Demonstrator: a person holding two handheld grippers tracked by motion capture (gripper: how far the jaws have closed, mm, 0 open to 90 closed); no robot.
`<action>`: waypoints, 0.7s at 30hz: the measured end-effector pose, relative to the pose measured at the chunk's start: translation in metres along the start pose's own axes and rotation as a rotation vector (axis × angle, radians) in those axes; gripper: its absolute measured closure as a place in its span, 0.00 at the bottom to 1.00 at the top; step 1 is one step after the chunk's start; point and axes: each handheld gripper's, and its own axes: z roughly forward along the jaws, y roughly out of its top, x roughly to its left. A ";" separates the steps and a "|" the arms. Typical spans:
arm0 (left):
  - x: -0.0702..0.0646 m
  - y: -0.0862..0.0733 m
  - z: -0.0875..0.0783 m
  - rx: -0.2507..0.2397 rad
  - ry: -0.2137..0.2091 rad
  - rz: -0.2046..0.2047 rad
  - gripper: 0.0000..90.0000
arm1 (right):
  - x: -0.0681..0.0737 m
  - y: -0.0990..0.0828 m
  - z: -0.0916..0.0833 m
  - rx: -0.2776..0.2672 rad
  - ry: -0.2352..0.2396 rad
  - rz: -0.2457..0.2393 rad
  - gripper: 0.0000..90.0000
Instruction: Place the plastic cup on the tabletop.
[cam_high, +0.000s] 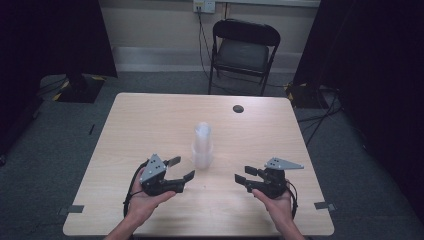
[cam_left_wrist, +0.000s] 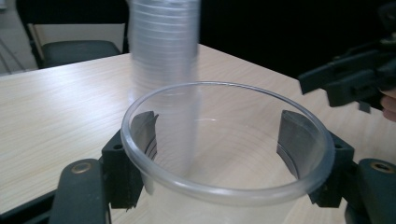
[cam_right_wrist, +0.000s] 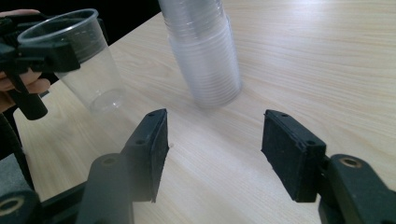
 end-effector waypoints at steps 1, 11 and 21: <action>0.003 0.000 0.000 0.003 0.013 -0.003 0.32 | -0.001 0.000 0.000 0.003 -0.003 -0.001 0.45; 0.024 0.004 0.008 0.001 0.118 -0.046 0.32 | -0.003 -0.004 0.005 0.021 -0.005 0.005 0.45; 0.048 0.021 0.019 0.009 0.194 0.011 0.32 | -0.004 -0.005 0.008 0.038 -0.004 0.005 0.46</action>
